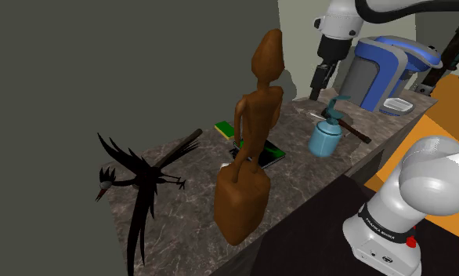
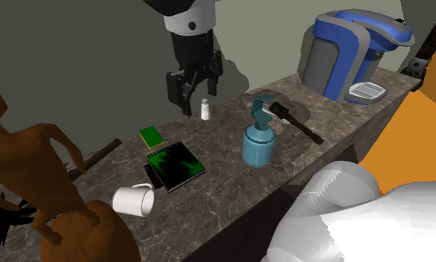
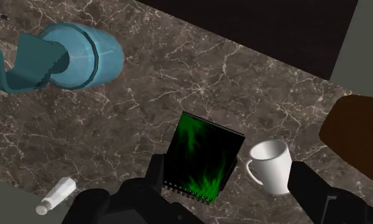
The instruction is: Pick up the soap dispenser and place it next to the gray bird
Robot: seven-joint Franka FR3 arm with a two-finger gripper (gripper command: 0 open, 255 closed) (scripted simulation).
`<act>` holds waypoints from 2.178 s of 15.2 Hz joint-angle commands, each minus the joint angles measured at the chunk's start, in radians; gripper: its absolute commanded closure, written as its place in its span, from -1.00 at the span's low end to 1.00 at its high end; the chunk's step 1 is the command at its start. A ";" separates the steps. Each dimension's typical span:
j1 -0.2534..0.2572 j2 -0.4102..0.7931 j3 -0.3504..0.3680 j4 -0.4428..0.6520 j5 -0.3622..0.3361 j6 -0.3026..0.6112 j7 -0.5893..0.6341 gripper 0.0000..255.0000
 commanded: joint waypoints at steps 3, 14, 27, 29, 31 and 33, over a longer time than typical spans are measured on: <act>-0.025 -0.035 -0.040 -0.052 -0.022 0.046 -0.022 -1.00; -0.188 -0.136 -0.302 -0.271 -0.159 0.324 -0.162 -1.00; -0.289 -0.016 -0.611 -0.364 -0.252 0.668 -0.318 -1.00; -0.281 0.010 -0.624 -0.375 -0.255 0.706 -0.319 -1.00; -0.269 0.046 -0.642 -0.388 -0.256 0.755 -0.321 -1.00; -0.270 0.046 -0.642 -0.388 -0.256 0.755 -0.321 -1.00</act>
